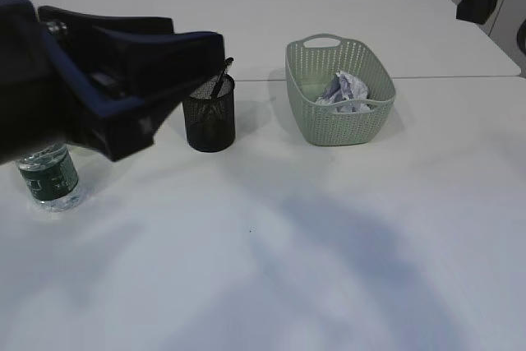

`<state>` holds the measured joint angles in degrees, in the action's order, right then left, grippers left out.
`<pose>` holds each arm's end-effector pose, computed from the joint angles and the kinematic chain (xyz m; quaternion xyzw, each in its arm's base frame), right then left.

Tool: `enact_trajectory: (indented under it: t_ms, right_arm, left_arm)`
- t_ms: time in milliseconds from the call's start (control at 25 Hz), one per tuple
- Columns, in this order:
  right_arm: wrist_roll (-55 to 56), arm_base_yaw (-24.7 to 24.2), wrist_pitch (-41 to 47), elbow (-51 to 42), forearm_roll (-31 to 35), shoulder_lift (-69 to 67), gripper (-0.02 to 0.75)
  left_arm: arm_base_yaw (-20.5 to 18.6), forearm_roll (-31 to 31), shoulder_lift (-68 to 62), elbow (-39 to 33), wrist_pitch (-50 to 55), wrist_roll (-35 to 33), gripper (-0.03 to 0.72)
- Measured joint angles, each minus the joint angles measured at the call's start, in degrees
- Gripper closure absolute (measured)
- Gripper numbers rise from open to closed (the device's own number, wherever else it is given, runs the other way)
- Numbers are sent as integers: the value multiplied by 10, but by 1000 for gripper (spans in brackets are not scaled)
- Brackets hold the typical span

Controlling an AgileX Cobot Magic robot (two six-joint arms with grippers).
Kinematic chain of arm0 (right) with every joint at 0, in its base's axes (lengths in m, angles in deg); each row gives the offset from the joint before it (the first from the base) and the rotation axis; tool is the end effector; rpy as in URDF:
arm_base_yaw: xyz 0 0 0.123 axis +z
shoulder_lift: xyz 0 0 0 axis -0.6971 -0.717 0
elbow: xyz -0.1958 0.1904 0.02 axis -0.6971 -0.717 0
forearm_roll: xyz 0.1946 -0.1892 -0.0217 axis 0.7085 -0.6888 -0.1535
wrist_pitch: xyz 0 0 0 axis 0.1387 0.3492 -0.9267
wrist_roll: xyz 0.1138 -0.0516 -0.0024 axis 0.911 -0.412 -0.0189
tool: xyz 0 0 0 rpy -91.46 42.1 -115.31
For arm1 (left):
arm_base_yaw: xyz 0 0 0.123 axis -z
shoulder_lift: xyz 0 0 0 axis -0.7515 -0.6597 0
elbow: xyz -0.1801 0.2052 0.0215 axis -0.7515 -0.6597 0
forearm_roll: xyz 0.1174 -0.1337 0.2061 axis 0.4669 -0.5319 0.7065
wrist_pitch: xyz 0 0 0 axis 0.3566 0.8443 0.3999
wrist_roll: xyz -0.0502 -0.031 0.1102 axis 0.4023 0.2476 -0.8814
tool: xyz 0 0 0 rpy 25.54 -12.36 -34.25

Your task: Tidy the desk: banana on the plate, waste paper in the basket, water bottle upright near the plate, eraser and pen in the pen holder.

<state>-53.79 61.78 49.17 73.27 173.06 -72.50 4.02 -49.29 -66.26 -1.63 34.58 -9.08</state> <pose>0.2876 0.1511 0.3694 0.1671 0.6931 0.5964 0.3689 0.1859 -0.2255 0.2884 0.2335 0.6846 -0.3310 0.6059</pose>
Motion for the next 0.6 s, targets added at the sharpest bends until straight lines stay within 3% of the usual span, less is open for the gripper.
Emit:
enact_trajectory:
  t_ms: [160,600]
  right_arm:
    - [33,0,-1,0,0,0,696]
    - [118,0,23,0,0,0,696]
  left_arm:
    - [21,14,-57,-5,-111,0,281]
    - [22,17,-168,-5,-356,0,288]
